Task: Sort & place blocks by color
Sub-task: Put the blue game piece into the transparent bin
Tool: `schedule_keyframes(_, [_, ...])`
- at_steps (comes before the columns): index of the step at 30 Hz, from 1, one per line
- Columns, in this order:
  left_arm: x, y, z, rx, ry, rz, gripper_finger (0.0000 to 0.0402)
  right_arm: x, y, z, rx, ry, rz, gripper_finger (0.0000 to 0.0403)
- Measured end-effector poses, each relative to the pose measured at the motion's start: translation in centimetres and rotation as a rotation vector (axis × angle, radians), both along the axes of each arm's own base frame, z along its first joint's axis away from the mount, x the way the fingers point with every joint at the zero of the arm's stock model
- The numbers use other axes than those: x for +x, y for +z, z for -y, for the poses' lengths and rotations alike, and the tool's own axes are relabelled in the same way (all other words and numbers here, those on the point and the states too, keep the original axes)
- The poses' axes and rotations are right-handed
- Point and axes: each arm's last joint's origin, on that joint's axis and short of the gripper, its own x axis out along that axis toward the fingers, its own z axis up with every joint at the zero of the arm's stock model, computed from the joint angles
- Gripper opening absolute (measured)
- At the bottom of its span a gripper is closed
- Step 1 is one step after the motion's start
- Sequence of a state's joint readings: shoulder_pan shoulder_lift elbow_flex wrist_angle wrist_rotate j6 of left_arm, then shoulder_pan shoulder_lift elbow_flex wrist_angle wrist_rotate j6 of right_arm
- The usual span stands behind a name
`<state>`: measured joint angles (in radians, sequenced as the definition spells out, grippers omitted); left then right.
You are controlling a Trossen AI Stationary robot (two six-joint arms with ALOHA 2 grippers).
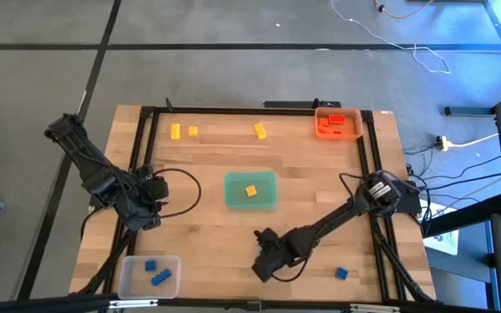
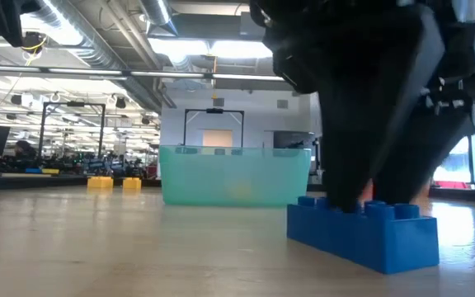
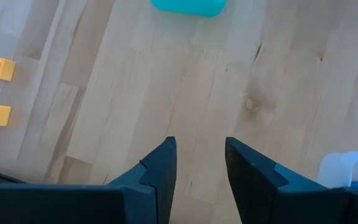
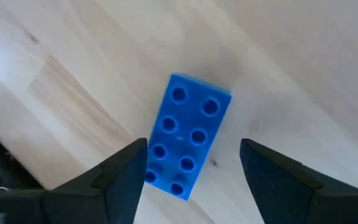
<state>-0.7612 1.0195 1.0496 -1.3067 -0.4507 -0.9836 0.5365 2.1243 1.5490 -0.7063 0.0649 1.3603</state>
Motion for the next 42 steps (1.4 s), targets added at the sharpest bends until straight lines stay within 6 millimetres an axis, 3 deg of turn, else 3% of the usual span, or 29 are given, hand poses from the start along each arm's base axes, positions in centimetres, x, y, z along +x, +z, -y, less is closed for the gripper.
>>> schedule_keyframes(5, [0.0, 0.0, 0.0, 0.003, -0.002, -0.002, 0.0127, -0.2, 2.3, 0.6, 0.034, -0.055, 0.032, 0.0257])
schedule_keyframes(11, [0.0, 0.0, 0.0, 0.015, -0.023, -0.005, 0.0127, -0.1, 3.0, 0.4, 0.105, -0.116, 0.042, 0.0257])
schedule_keyframes(32, [0.0, 0.0, 0.0, 0.040, -0.067, -0.012, 0.0127, 0.0, 0.6, 0.3, 0.115, -0.146, 0.019, 0.0257])
schedule_keyframes(42, [0.0, 0.0, 0.0, 0.041, -0.069, -0.013, 0.0127, 0.3, -2.2, 0.1, 0.106, -0.158, -0.067, 0.0257])
